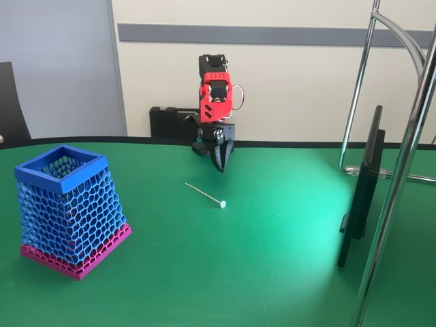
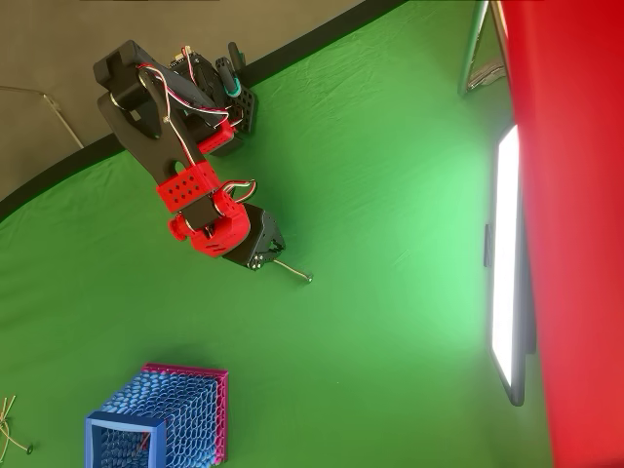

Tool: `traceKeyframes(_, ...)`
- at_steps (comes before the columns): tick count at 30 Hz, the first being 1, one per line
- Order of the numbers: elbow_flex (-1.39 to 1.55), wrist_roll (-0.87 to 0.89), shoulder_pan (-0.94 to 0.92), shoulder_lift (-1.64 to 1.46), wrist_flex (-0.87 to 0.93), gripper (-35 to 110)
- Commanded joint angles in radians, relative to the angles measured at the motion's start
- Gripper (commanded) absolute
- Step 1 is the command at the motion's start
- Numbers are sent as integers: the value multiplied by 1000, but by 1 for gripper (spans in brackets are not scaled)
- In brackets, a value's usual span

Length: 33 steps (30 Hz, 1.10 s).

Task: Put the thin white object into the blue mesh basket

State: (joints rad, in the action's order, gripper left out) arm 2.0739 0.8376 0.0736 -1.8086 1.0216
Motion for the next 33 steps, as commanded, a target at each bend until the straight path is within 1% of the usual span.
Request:
traceKeyframes(1, -52, 3, -11, 37, -23, 1)
traceKeyframes(5, -57, 12, -23, 87, -80, 1)
traceKeyframes(9, -60, 11, -23, 130, -129, 5)
traceKeyframes(14, -74, 6, -26, 178, -163, 7)
traceKeyframes(23, -176, 44, -15, 290, -127, 9)
traceKeyframes(28, -242, 69, 6, 339, -55, 9)
traceKeyframes(33, -267, 83, 14, 374, -52, 9)
